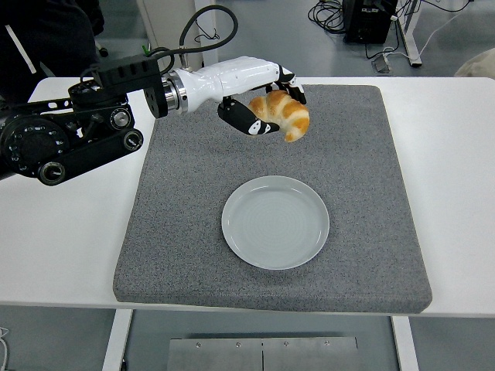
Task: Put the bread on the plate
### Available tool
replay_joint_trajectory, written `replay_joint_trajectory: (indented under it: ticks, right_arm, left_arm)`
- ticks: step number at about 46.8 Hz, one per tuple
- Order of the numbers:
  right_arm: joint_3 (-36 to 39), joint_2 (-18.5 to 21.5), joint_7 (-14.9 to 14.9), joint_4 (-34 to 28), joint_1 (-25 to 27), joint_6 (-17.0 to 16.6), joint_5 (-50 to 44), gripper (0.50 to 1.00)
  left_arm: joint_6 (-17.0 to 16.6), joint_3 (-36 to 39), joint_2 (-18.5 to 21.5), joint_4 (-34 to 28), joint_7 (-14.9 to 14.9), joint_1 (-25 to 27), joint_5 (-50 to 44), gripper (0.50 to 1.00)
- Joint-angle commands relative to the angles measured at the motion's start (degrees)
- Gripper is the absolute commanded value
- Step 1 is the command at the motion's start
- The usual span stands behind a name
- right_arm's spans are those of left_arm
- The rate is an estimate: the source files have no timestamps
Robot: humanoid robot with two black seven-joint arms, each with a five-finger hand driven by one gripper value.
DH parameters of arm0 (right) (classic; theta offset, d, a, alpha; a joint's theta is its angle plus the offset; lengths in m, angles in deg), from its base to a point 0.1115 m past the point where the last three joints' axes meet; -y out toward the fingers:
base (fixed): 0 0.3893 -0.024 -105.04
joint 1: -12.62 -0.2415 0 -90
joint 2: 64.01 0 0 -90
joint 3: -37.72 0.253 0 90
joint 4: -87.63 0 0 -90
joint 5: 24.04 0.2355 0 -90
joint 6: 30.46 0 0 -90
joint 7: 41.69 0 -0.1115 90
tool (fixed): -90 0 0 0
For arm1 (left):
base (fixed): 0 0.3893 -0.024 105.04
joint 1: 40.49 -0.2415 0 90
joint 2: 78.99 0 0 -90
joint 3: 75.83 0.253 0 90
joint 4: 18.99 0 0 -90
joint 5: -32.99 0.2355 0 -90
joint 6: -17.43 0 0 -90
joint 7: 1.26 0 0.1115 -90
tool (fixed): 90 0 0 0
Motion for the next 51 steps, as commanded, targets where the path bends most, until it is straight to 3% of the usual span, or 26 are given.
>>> replay_joint_trajectory:
  ticks: [1,51]
  right_arm:
    - [0.0,0.0,0.0,0.0,0.0,0.0,0.02,1.0]
    - [0.0,0.0,0.0,0.0,0.0,0.0,0.02,1.0]
  left_arm:
    - [0.0,0.1,-0.33,-0.82,0.05,-0.16,0.03,0.604]
    - [-0.88,0.54,-2.08,-4.95,0.05,-8.34,11.11,0.608]
